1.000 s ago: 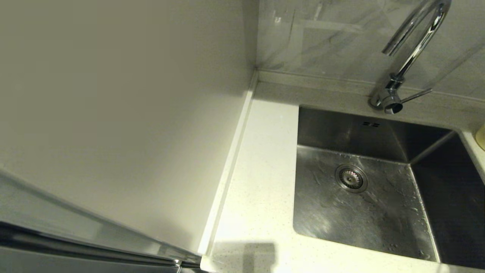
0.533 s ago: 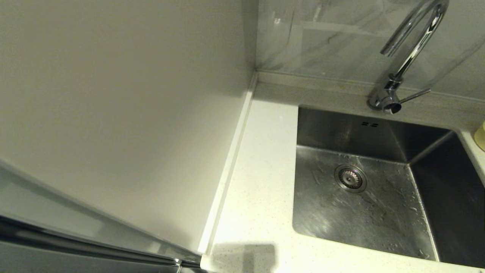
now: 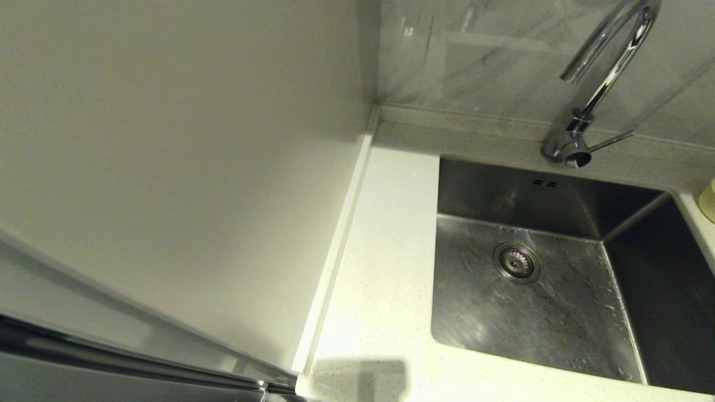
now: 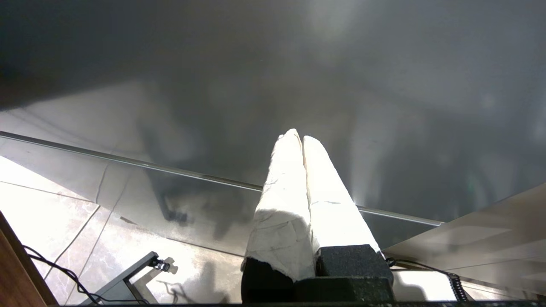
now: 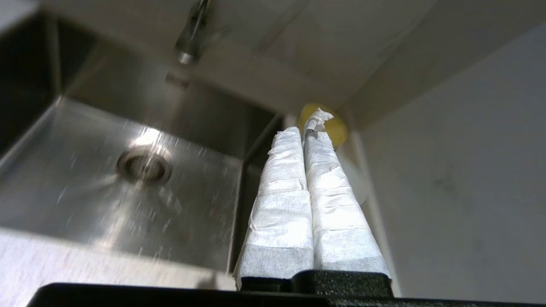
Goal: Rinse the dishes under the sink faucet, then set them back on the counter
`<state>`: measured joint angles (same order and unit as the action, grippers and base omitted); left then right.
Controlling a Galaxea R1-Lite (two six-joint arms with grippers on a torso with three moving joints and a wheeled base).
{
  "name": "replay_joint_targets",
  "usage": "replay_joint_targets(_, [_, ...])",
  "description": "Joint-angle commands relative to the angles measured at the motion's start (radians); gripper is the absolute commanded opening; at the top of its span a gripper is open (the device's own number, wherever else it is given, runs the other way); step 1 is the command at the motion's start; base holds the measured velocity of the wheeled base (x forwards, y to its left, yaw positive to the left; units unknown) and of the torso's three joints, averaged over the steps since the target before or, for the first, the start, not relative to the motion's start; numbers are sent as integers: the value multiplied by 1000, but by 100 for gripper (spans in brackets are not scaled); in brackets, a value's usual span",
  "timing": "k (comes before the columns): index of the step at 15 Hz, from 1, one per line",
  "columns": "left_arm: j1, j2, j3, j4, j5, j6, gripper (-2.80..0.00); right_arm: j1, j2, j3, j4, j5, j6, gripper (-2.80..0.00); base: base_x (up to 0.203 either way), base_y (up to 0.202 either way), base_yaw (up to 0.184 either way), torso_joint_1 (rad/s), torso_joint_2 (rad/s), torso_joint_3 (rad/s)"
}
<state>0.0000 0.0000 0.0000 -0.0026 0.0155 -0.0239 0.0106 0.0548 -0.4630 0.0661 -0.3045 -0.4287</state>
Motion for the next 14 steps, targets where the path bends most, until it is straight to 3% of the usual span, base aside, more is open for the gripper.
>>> replay_joint_targets(1, [0,-3,0,0,0,-1,-280,-4,-55,8,-108,-9,-10,-280,0,0,0,0,0,0])
replay_joint_targets(6, [-1,-3,0,0,0,-1,-280,-4,-54,9,-125,-2,-2,-280,0,0,0,0,0,0])
replay_joint_targets(10, [-1,-3,0,0,0,-1,-280,-4,-55,241,-117,18,84,-280,0,0,0,0,0,0])
replay_joint_targets(12, [-1,-4,0,0,0,-1,-280,-4,-55,378,-116,25,184,-280,0,0,0,0,0,0])
replay_joint_targets(14, [-1,-3,0,0,0,-1,-280,-4,-54,416,-49,80,333,-280,0,0,0,0,0,0])
